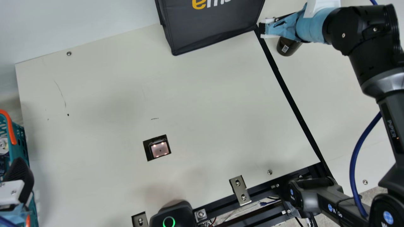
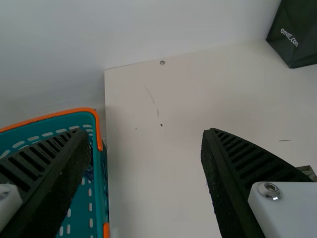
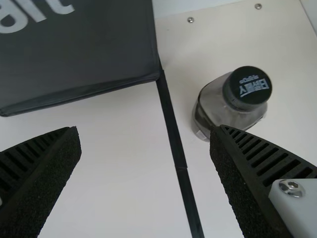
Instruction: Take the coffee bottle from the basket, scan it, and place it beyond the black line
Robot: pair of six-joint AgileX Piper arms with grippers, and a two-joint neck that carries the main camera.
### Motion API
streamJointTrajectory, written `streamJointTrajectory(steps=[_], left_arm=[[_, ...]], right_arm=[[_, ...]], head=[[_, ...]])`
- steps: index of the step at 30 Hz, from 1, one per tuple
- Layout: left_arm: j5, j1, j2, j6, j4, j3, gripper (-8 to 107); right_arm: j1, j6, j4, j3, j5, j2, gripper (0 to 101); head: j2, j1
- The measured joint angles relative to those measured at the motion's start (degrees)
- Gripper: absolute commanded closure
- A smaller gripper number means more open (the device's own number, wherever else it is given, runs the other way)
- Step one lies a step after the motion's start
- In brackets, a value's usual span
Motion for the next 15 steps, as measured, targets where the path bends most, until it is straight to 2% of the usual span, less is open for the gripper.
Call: streamJointTrajectory(steps=[9, 15], left_arm=[[0.0, 0.0, 0.0, 0.0, 0.0, 0.0, 9], [2.11, -3.27, 0.58, -5.14, 4.15, -2.93, 9]], right_arm=[[3.67, 2.43, -0.96, 3.44, -0.5, -3.1, 10], [4.88, 1.47, -1.21, 2.63, 3.8, -8.35, 10]], head=[[-0.09, 0.0], [5.19, 0.0]])
